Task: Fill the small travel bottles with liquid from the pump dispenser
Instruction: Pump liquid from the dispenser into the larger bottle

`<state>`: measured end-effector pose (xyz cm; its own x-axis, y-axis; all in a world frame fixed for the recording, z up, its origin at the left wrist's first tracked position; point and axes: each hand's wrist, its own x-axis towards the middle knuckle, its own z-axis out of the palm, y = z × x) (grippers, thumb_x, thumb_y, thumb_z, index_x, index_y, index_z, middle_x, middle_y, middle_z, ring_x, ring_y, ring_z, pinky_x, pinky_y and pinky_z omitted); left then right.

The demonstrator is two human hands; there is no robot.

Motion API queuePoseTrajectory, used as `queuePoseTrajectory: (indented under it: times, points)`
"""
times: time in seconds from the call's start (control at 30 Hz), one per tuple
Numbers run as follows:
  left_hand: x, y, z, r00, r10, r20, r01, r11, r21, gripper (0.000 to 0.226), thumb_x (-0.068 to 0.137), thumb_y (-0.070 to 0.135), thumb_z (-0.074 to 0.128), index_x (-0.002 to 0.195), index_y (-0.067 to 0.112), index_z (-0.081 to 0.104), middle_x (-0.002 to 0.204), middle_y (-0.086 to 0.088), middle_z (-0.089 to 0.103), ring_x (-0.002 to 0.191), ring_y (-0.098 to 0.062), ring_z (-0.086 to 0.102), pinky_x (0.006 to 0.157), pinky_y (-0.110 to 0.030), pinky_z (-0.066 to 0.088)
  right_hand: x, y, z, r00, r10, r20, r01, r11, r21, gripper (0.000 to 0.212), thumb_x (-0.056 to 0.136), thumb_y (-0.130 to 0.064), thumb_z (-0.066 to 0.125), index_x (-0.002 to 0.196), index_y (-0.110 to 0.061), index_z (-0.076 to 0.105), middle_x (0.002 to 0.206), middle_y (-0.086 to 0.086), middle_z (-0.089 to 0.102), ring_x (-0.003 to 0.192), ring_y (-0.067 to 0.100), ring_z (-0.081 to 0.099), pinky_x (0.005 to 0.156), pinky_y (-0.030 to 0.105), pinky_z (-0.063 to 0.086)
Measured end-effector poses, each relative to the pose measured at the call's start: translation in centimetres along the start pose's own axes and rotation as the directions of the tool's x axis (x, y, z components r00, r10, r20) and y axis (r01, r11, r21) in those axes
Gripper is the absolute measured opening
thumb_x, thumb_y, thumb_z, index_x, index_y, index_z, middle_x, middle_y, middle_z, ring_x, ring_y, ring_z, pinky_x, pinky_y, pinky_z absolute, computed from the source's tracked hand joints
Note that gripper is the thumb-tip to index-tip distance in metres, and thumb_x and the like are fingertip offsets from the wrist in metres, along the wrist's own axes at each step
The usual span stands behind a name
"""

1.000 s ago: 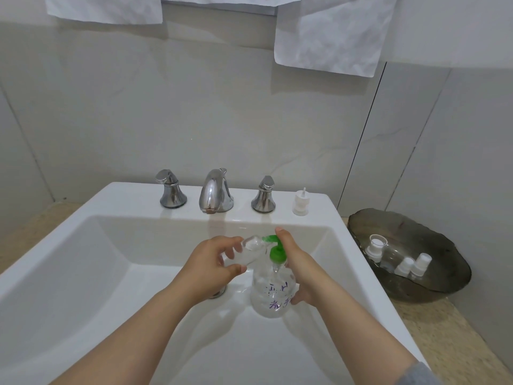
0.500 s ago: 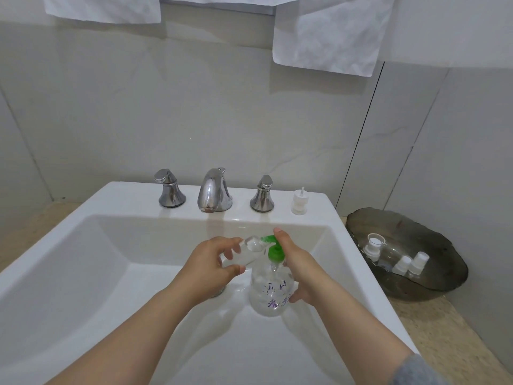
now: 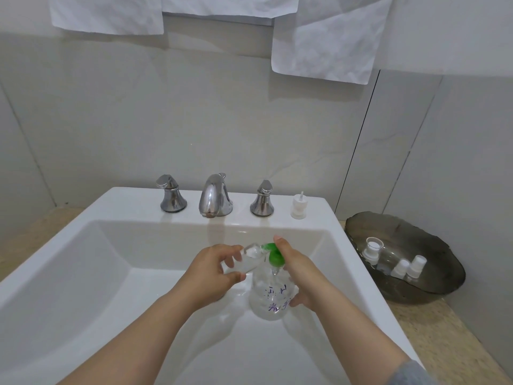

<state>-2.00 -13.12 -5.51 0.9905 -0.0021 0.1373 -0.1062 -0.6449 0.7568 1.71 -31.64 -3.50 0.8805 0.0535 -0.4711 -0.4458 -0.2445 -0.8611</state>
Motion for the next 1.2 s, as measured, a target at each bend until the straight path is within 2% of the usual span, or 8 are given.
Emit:
queuePoseTrajectory:
  times: [0.13, 0.33, 0.43, 0.63, 0.77, 0.87, 1.03, 1.2]
  points:
    - [0.2, 0.2, -0.2, 0.999, 0.016, -0.033, -0.017, 0.999, -0.037, 0.023, 0.075, 0.020, 0.076, 0.096, 0.023, 0.067, 0.089, 0.002, 0.060, 0.083, -0.024, 0.060, 0.082, -0.036, 0.051, 0.3, -0.2, 0.0, 0.998, 0.042, 0.044, -0.042, 0.999, 0.018, 0.066, 0.086, -0.072, 0.042, 0.133, -0.026, 0.049, 0.127, 0.002, 0.045, 0.133, 0.039, 0.035, 0.103, 0.065, 0.030]
    - [0.2, 0.3, -0.2, 0.999, 0.017, -0.037, -0.019, 0.998, -0.053, 0.021, 0.075, 0.020, 0.076, 0.094, 0.023, 0.066, 0.088, 0.001, 0.059, 0.082, -0.026, 0.059, 0.078, -0.033, 0.050, 0.2, -0.3, 0.2, 0.999, 0.049, 0.024, -0.049, 0.999, 0.012, 0.069, 0.089, -0.070, 0.037, 0.140, -0.024, 0.044, 0.136, 0.004, 0.042, 0.138, 0.036, 0.030, 0.106, 0.063, 0.027]
    - [0.2, 0.2, -0.3, 0.999, 0.015, -0.037, -0.017, 0.998, -0.053, 0.022, 0.075, 0.020, 0.076, 0.094, 0.023, 0.066, 0.090, 0.001, 0.061, 0.083, -0.025, 0.060, 0.080, -0.035, 0.051, 0.1, -0.3, 0.4, 0.999, 0.047, 0.004, -0.047, 0.999, 0.017, 0.069, 0.089, -0.071, 0.038, 0.138, -0.023, 0.046, 0.129, 0.003, 0.044, 0.134, 0.036, 0.035, 0.105, 0.061, 0.029]
    - [0.2, 0.1, 0.0, 0.999, 0.011, -0.032, -0.012, 0.999, -0.048, 0.023, 0.075, 0.020, 0.076, 0.096, 0.022, 0.067, 0.091, -0.001, 0.062, 0.083, -0.026, 0.060, 0.079, -0.034, 0.050, -0.5, -0.5, 0.3, 1.000, 0.000, -0.020, 0.001, 1.000, 0.023, 0.045, 0.093, -0.063, 0.039, 0.110, -0.022, 0.048, 0.089, -0.005, 0.047, 0.097, 0.026, 0.039, 0.085, 0.047, 0.036]
    - [0.2, -0.3, 0.1, 1.000, -0.001, -0.001, 0.001, 0.999, -0.040, 0.028, 0.071, 0.027, 0.075, 0.098, 0.025, 0.067, 0.091, 0.000, 0.062, 0.084, -0.025, 0.060, 0.078, -0.035, 0.051, -0.7, -0.7, 0.4, 1.000, -0.011, -0.028, 0.010, 1.000, -0.009, 0.039, 0.094, -0.059, 0.040, 0.105, -0.023, 0.050, 0.103, 0.003, 0.047, 0.098, 0.028, 0.040, 0.086, 0.049, 0.038]
    - [0.0, -0.4, 0.1, 1.000, -0.015, 0.018, 0.015, 1.000, -0.024, 0.037, 0.064, 0.037, 0.068, 0.099, 0.026, 0.067, 0.092, 0.002, 0.062, 0.084, -0.023, 0.061, 0.079, -0.036, 0.051, -0.8, -0.6, 0.5, 0.999, -0.038, -0.033, 0.037, 0.999, -0.024, 0.036, 0.096, -0.054, 0.040, 0.098, -0.021, 0.052, 0.092, 0.001, 0.048, 0.091, 0.026, 0.042, 0.087, 0.048, 0.041]
    - [0.2, -0.7, 0.2, 1.000, -0.014, 0.006, 0.014, 1.000, -0.027, 0.029, 0.073, 0.024, 0.075, 0.101, 0.026, 0.067, 0.094, 0.002, 0.063, 0.086, -0.023, 0.061, 0.080, -0.037, 0.052, -0.8, -0.4, 0.5, 0.997, -0.070, -0.041, 0.069, 0.997, -0.019, 0.034, 0.096, -0.056, 0.040, 0.090, -0.025, 0.051, 0.088, -0.004, 0.048, 0.087, 0.023, 0.042, 0.084, 0.044, 0.039]
    - [0.3, -0.6, 0.0, 1.000, -0.017, 0.010, 0.018, 0.998, -0.063, 0.027, 0.068, 0.030, 0.073, 0.093, 0.028, 0.067, 0.090, 0.001, 0.063, 0.083, -0.025, 0.061, 0.078, -0.038, 0.051, -0.5, -0.2, 0.6, 0.998, -0.058, -0.030, 0.056, 0.998, -0.040, 0.043, 0.094, -0.062, 0.038, 0.107, -0.023, 0.052, 0.107, 0.003, 0.049, 0.096, 0.026, 0.043, 0.088, 0.045, 0.039]
